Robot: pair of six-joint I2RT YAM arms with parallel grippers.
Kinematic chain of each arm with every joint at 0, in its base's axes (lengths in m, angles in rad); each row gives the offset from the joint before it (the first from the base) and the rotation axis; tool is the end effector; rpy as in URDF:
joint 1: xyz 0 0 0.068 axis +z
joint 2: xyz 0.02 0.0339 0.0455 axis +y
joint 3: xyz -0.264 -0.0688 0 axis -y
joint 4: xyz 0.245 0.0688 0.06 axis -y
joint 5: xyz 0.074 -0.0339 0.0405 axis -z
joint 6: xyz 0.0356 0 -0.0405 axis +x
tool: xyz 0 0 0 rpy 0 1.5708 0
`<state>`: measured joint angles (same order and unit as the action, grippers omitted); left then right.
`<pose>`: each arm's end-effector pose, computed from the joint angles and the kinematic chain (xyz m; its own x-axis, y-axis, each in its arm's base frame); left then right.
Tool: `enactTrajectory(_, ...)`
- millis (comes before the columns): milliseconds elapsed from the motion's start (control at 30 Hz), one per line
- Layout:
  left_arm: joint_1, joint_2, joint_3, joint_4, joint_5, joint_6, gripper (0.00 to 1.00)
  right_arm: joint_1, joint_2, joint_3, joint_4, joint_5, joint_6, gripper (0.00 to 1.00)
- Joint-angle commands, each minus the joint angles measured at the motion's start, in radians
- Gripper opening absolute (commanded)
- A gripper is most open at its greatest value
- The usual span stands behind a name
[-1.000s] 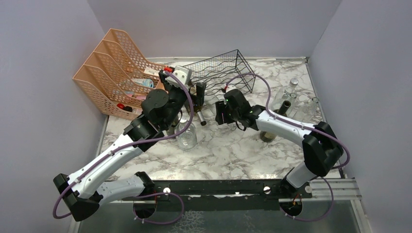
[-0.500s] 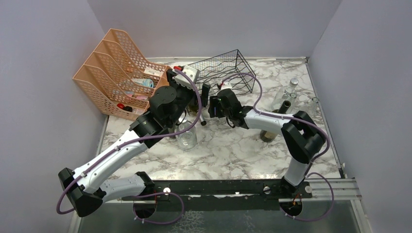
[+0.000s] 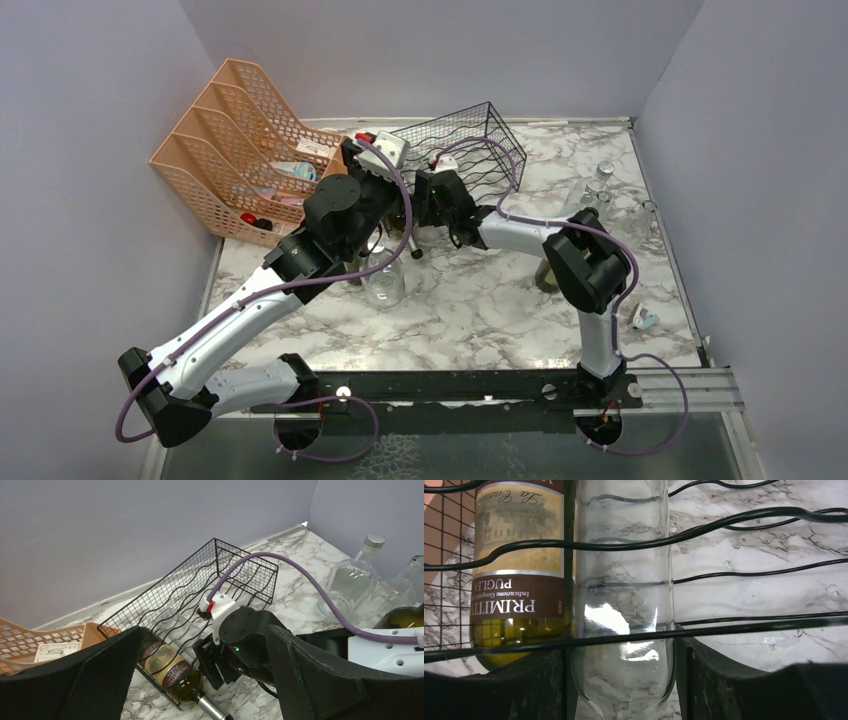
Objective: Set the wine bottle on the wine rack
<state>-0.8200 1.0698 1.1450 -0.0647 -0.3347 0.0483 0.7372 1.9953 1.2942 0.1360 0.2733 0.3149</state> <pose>0.1727 -0.1679 0.4244 0.0297 0.0350 -0.9989 0.4656 0.8839 0.0448 0.3367 0.2928 0.1839 -0.5252 -0.0740 -0.8478 -0.3322 0.9350 0.1241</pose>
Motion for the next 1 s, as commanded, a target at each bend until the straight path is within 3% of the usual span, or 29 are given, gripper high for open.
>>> enactTrajectory(0,0.003,-0.011,0.044,-0.019,0.030,-0.008,0.99,0.002,0.029,0.076,0.076,0.044,-0.009,0.02)
enactTrajectory(300,0.005,-0.012,0.050,-0.045,0.057,-0.007,0.99,-0.008,0.090,0.138,0.071,0.053,-0.062,0.08)
enactTrajectory(700,0.005,-0.009,0.050,-0.060,0.080,-0.011,0.99,-0.028,0.130,0.190,0.023,0.078,-0.018,0.28)
enactTrajectory(967,0.004,-0.011,0.053,-0.071,0.079,-0.010,0.99,-0.033,0.121,0.203,-0.002,0.062,-0.002,0.58)
